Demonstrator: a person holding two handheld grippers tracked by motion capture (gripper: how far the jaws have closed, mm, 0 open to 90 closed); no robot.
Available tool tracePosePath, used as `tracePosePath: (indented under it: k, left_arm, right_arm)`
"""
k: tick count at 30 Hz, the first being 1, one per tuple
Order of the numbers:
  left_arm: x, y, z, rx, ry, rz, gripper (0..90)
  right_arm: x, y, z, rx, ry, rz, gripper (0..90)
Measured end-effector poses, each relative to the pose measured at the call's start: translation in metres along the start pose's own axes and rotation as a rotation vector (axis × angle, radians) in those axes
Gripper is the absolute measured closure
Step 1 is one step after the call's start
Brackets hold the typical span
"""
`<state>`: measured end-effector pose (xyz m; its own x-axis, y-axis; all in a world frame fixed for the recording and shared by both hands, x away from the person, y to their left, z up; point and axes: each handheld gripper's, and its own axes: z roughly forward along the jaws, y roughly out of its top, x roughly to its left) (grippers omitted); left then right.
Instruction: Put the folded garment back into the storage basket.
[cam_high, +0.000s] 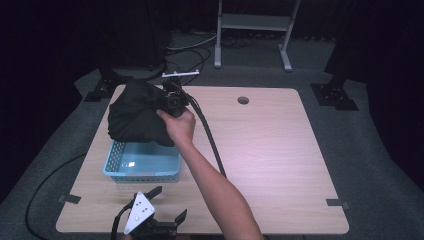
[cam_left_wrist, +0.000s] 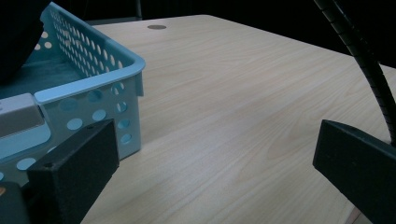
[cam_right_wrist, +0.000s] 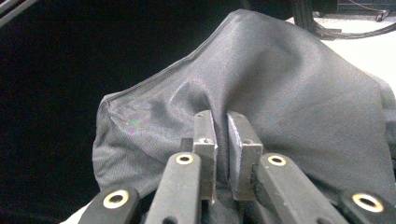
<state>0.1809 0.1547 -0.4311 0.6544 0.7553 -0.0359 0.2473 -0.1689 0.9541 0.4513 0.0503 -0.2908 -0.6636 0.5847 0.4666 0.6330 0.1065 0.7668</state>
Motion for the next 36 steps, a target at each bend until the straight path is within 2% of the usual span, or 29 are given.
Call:
tracePosePath:
  k: [3,5,7,8,10,12,20,28,32,36]
  left_arm:
    - [0.000,0.000,0.000,0.000,0.001,0.000,0.0]
    - [-0.001,0.000,0.000,-0.001,-0.001,-0.001,0.0]
    - [-0.001,0.000,0.000,-0.001,-0.001,-0.001,0.0]
    - [-0.001,0.000,0.000,0.000,-0.002,-0.001,0.0]
    - [-0.001,0.000,0.000,-0.001,-0.002,-0.001,0.0]
    - [-0.001,0.000,0.000,0.000,-0.002,-0.001,0.0]
    - [-0.002,0.000,0.001,0.003,-0.004,0.004,0.0]
    - [-0.003,-0.001,0.002,0.008,-0.006,0.007,0.0]
    - [-0.004,-0.001,0.003,0.010,-0.008,0.011,0.0]
    - [-0.004,-0.001,0.003,0.014,-0.008,0.013,0.0]
  right_arm:
    - [-0.002,-0.007,0.004,0.013,-0.002,-0.008,82.2]
    - [-0.004,-0.017,0.011,0.056,-0.010,-0.014,77.4]
    - [-0.007,-0.027,0.020,0.129,-0.024,-0.015,69.5]
    - [-0.008,-0.032,0.023,0.158,-0.036,-0.023,69.2]
    - [-0.010,-0.038,0.026,0.183,-0.056,-0.034,65.9]
    - [-0.013,-0.042,0.028,0.203,-0.054,-0.034,64.5]
    - [-0.012,-0.042,0.022,0.215,-0.056,-0.057,58.5]
    - [-0.016,-0.044,0.015,0.209,-0.043,-0.046,55.2]
    - [-0.018,-0.045,0.011,0.206,-0.020,-0.037,51.3]
    - [-0.022,-0.044,0.005,0.175,0.026,-0.012,48.1]
